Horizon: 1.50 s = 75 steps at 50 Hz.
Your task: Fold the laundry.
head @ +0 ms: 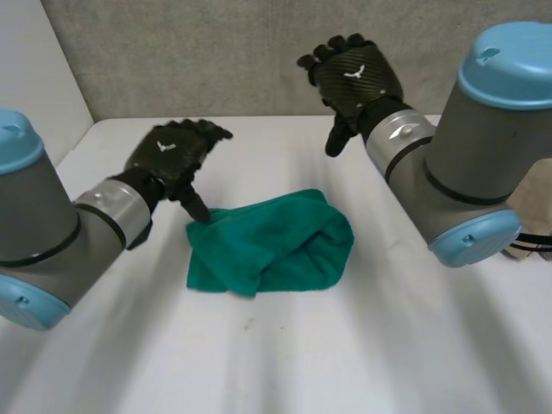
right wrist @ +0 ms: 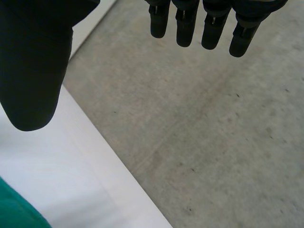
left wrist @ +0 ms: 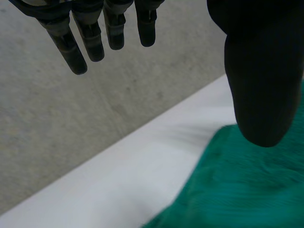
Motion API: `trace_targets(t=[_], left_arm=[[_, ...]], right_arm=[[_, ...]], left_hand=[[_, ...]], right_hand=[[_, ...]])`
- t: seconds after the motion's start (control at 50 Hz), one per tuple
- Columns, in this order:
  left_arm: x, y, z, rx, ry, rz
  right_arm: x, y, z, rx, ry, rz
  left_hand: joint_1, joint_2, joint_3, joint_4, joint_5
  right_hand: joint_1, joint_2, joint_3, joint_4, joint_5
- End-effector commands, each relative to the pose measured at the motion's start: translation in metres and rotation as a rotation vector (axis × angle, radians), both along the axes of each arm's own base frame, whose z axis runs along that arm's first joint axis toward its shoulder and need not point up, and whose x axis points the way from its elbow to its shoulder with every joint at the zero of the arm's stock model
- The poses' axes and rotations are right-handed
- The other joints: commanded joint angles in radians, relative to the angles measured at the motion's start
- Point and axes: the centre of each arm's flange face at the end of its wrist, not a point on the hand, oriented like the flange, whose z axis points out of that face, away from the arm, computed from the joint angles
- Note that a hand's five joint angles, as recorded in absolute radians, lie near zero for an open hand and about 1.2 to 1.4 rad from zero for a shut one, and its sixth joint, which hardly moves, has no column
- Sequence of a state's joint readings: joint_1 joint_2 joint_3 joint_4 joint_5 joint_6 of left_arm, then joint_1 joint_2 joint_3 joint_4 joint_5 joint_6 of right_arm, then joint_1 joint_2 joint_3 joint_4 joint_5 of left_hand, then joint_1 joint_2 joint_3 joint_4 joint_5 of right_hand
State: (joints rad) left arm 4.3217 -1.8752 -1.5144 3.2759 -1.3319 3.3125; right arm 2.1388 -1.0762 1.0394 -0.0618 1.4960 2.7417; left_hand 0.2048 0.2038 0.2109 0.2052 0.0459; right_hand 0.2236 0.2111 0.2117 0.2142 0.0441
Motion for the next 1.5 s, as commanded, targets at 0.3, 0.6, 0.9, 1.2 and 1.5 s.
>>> trace_targets(t=[0.3, 0.6, 0.9, 1.2, 1.5], left_arm=[[-0.042, 0.044, -0.094, 0.204, -0.233, -0.055], [-0.033, 0.031, -0.106, 0.17, -0.291, 0.08], [-0.018, 0.01, -0.083, -0.015, -0.289, -0.002], [0.0, 0.023, -0.072, -0.021, -0.351, -0.022], [0.012, 0.019, -0.031, -0.057, -0.211, 0.053]], right_arm=[[-0.044, -0.022, -0.117, 0.848, -0.229, -0.098], [-0.021, -0.025, -0.154, 0.775, -0.237, -0.071], [-0.063, -0.012, -0.134, 0.434, 0.132, -0.136], [-0.104, 0.005, -0.141, 0.376, 0.345, -0.228], [0.009, 0.056, -0.101, -0.107, 0.474, 0.048]], left_hand=[[0.155, 0.156, 0.149, 0.155, 0.14], [0.818, 0.819, 0.812, 0.818, 0.803], [0.581, 0.582, 0.575, 0.581, 0.566], [0.118, 0.119, 0.112, 0.117, 0.102], [-0.03, -0.029, -0.036, -0.031, -0.046]], right_hand=[[-0.049, -0.037, -0.037, -0.04, -0.044], [1.173, 1.185, 1.185, 1.182, 1.178], [1.173, 1.185, 1.185, 1.182, 1.178], [1.173, 1.185, 1.185, 1.182, 1.178], [1.173, 1.185, 1.185, 1.182, 1.178]])
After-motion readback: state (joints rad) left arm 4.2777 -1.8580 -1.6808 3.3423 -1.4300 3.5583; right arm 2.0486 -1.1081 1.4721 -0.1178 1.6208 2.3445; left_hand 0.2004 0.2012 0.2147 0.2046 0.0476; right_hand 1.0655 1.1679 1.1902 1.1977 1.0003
